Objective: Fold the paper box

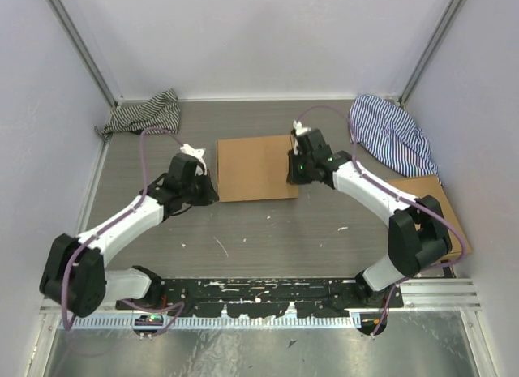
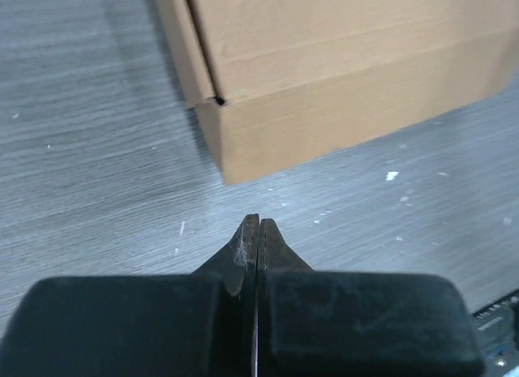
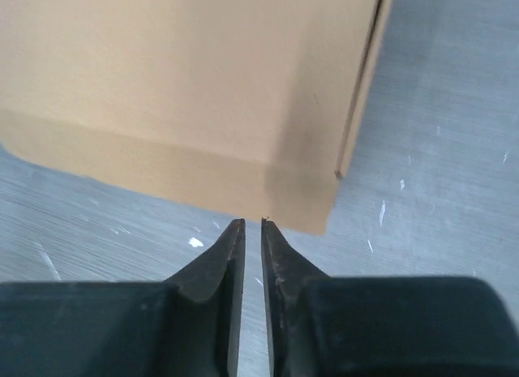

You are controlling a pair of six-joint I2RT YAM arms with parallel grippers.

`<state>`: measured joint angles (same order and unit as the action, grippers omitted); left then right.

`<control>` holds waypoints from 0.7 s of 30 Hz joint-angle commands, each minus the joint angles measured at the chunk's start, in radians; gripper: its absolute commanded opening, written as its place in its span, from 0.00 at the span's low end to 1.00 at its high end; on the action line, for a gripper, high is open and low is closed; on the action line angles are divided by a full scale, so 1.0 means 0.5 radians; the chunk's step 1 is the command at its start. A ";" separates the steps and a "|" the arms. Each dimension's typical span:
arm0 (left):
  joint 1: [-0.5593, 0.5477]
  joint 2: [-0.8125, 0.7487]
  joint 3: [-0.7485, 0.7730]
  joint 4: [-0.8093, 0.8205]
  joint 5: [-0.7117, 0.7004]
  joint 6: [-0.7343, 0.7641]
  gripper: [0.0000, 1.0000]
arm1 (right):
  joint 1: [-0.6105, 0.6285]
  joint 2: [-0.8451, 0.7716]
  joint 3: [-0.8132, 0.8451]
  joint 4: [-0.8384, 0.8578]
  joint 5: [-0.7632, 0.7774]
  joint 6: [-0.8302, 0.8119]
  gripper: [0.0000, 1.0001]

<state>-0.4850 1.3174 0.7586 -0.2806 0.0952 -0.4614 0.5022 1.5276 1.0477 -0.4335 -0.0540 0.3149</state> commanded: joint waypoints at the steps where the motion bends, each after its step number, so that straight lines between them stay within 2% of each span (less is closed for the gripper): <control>1: 0.001 -0.275 -0.085 0.134 0.127 -0.047 0.00 | 0.008 0.036 0.437 0.030 0.042 -0.059 0.12; 6: -0.015 -0.298 -0.145 0.254 0.232 -0.034 0.00 | -0.006 0.663 1.151 0.052 0.108 -0.145 0.05; 9: -0.030 -0.216 -0.155 0.304 0.256 -0.013 0.00 | -0.029 1.060 1.601 0.058 0.086 -0.169 0.01; 13: -0.065 -0.060 -0.170 0.387 0.184 0.033 0.00 | -0.054 1.444 2.050 0.176 0.018 -0.176 0.01; 18: -0.086 0.119 -0.148 0.439 0.152 0.093 0.00 | -0.084 1.820 2.459 0.214 -0.129 -0.247 0.10; 21: -0.090 0.204 -0.141 0.491 0.164 0.095 0.00 | -0.109 1.974 2.562 0.208 -0.271 -0.249 0.15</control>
<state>-0.5247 1.3830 0.6907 -0.1070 0.1825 -0.4412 0.4622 2.4996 2.2189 -0.3725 -0.0887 0.2207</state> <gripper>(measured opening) 0.007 0.126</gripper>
